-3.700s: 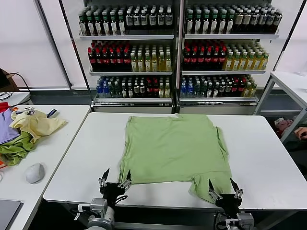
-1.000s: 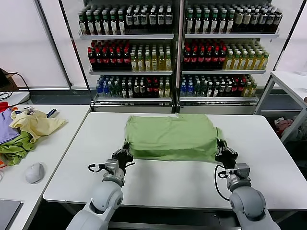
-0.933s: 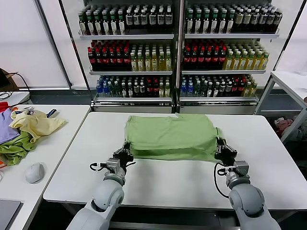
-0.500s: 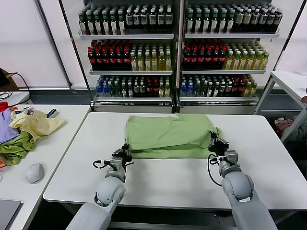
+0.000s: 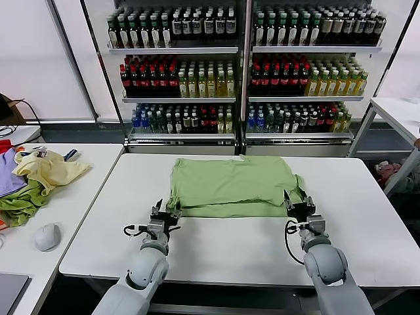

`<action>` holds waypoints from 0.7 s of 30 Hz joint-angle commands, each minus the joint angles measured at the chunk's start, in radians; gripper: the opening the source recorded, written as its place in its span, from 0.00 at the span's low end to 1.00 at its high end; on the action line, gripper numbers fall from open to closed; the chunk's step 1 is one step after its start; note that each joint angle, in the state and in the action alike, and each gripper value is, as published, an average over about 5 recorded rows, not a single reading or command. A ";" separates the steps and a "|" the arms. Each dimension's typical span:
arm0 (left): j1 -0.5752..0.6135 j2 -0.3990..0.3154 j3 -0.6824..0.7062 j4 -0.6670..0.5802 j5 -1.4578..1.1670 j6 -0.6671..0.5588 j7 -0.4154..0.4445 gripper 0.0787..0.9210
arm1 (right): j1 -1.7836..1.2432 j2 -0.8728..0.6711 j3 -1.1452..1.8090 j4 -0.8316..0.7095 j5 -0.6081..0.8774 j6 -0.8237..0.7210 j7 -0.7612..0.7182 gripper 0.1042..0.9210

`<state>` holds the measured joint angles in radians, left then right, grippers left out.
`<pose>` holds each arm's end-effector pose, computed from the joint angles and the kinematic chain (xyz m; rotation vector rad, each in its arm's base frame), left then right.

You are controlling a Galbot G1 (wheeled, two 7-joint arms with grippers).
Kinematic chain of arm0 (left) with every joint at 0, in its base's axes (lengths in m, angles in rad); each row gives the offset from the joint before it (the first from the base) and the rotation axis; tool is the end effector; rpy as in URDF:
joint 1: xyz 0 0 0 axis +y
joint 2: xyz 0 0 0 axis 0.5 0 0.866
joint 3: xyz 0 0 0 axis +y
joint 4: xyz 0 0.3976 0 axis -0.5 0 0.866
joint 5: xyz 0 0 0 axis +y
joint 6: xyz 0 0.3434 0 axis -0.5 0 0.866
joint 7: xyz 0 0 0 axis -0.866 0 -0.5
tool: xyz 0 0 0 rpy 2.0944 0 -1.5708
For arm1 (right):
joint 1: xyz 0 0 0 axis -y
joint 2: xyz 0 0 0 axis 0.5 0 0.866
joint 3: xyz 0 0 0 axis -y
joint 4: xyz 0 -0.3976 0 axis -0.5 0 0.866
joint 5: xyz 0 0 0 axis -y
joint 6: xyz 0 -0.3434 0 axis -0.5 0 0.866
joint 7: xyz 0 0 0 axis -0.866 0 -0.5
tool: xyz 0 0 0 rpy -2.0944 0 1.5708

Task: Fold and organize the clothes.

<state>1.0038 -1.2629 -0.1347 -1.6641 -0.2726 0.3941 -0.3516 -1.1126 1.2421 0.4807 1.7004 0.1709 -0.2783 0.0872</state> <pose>0.3329 -0.0127 -0.3736 -0.0572 -2.7887 -0.2333 0.3173 -0.1002 -0.3605 -0.0437 -2.9102 0.2516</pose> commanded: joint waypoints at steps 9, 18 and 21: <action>-0.027 -0.017 0.018 0.056 -0.071 0.026 -0.008 0.75 | -0.043 0.011 0.021 -0.023 0.093 -0.121 0.054 0.78; -0.023 -0.017 0.022 0.054 -0.108 0.051 -0.007 0.44 | -0.043 0.005 0.013 -0.027 0.110 -0.119 0.048 0.46; -0.024 -0.017 0.020 0.052 -0.117 0.055 -0.007 0.34 | -0.045 0.003 0.014 -0.025 0.111 -0.114 0.043 0.36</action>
<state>0.9836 -1.2780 -0.1129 -1.6232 -0.3538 0.4334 -0.3582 -1.1518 1.2429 0.4927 1.6817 0.2651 -0.3680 0.1217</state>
